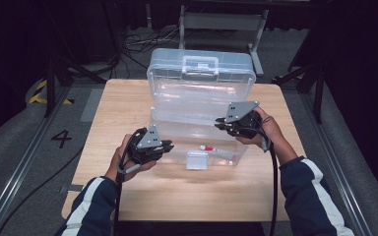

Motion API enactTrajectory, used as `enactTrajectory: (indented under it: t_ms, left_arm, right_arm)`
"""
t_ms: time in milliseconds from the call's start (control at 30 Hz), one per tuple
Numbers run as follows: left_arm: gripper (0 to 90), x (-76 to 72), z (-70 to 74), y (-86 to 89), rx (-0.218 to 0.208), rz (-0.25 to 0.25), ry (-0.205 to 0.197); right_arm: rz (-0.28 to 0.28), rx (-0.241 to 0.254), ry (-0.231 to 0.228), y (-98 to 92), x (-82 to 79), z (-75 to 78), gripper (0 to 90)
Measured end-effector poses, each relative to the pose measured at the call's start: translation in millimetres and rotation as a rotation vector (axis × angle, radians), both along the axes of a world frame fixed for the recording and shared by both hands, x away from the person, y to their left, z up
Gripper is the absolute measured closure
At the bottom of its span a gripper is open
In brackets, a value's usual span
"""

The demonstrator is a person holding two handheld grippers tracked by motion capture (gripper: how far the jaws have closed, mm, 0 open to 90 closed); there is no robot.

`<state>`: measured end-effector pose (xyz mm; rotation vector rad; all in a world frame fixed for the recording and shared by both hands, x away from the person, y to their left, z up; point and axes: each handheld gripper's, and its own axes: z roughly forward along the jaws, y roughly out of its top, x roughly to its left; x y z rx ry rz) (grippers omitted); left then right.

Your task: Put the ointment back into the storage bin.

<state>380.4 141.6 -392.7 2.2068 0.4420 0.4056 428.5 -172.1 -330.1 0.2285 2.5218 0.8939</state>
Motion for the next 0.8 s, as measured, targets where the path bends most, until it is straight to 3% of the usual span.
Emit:
enactTrajectory:
  t_ms: [267,400,700,800]
  left_arm:
    - [89.5,-0.3,8.1,19.2,-0.051,0.037,-0.025]
    - [89.9,0.6,10.2,25.7,-0.068,0.048,-0.036]
    - [90.0,9.6,12.5,49.4,-0.162,0.126,-0.053]
    - [90.0,14.3,11.3,53.1,-0.158,0.156,-0.060]
  right_arm:
    - [0.001,0.008,0.006,-0.3,-0.6,-1.0,81.6]
    - [0.000,0.012,0.003,-0.6,-1.0,-1.6,81.4]
    - [0.004,0.026,0.006,-1.7,-1.5,-3.1,81.3]
    - [0.006,0.032,0.011,-1.8,-1.1,-3.6,81.3]
